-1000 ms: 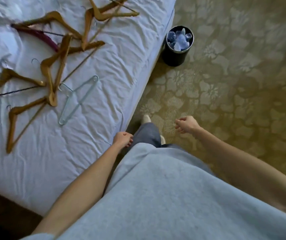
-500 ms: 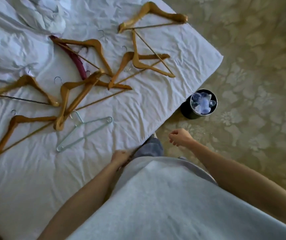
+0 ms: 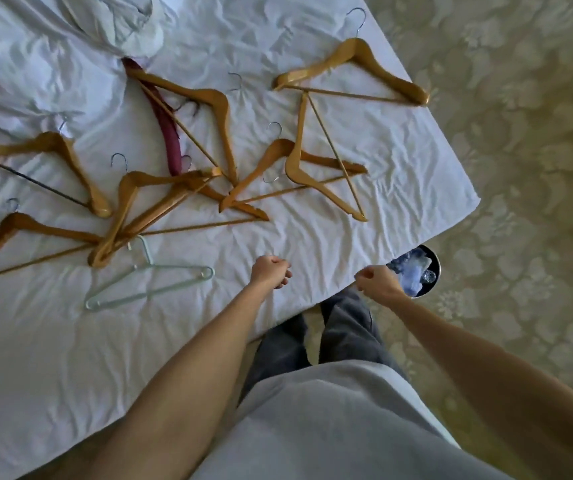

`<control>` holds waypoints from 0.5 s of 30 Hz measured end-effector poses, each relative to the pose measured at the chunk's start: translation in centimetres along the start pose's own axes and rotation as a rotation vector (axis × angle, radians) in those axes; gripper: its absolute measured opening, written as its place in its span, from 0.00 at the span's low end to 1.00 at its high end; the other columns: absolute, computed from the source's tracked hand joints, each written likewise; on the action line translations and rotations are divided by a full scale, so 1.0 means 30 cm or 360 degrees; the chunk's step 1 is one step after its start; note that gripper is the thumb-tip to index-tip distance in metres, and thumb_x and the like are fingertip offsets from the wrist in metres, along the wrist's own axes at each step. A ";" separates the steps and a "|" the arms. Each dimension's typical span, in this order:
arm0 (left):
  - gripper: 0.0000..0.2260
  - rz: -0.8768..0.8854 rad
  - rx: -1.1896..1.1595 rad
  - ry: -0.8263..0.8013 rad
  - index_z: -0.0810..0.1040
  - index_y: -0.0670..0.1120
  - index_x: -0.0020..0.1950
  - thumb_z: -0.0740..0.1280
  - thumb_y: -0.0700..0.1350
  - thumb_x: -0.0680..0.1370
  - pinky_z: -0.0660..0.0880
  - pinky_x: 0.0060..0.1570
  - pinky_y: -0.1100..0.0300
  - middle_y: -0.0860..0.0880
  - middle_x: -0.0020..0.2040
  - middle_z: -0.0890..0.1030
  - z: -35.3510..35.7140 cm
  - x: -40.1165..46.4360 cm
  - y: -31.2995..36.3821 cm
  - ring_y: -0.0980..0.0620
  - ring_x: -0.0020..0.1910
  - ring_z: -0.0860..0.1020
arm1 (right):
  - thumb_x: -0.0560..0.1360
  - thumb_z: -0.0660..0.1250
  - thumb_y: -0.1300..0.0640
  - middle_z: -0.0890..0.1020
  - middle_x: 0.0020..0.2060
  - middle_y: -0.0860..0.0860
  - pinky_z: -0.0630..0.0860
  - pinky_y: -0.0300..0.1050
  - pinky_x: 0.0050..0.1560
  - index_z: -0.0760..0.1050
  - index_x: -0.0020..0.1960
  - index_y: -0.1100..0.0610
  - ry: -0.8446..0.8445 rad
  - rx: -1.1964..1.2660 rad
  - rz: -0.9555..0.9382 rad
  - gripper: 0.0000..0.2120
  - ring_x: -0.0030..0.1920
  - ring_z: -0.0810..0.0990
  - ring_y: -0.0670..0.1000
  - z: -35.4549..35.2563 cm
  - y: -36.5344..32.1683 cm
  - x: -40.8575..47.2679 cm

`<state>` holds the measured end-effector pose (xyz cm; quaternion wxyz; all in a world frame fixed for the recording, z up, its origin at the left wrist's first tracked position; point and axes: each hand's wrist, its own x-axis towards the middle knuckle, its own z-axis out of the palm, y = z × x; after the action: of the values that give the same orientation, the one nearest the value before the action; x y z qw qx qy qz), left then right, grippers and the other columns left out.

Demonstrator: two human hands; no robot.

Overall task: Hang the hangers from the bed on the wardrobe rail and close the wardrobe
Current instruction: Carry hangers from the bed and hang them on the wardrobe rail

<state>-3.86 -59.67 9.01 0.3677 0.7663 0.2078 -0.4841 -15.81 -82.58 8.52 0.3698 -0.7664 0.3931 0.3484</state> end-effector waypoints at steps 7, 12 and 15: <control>0.09 -0.0039 -0.0062 0.0127 0.81 0.42 0.41 0.65 0.41 0.78 0.75 0.31 0.59 0.45 0.36 0.83 0.104 0.315 0.220 0.50 0.30 0.77 | 0.76 0.68 0.57 0.84 0.49 0.53 0.78 0.47 0.43 0.82 0.54 0.54 0.0164 -0.0201 -0.0263 0.08 0.46 0.82 0.55 -0.122 -0.284 0.402; 0.09 -0.0093 -0.0073 0.0201 0.82 0.42 0.42 0.63 0.40 0.78 0.73 0.30 0.62 0.45 0.35 0.83 0.183 0.495 0.269 0.50 0.28 0.77 | 0.76 0.70 0.54 0.77 0.60 0.55 0.76 0.53 0.56 0.75 0.64 0.57 0.0242 -0.0525 -0.0472 0.17 0.62 0.76 0.58 -0.069 -0.386 0.643; 0.10 -0.0156 -0.0150 0.0253 0.81 0.43 0.41 0.62 0.40 0.78 0.74 0.31 0.61 0.44 0.38 0.84 0.212 0.560 0.265 0.49 0.29 0.78 | 0.77 0.68 0.55 0.75 0.63 0.54 0.76 0.53 0.56 0.69 0.70 0.55 0.0217 -0.0683 -0.0505 0.22 0.63 0.75 0.58 -0.010 -0.393 0.734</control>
<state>5.22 -70.29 -4.80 0.3614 0.7732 0.2961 -0.4289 4.27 -85.50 -6.04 0.2216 -0.9009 0.2093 0.3091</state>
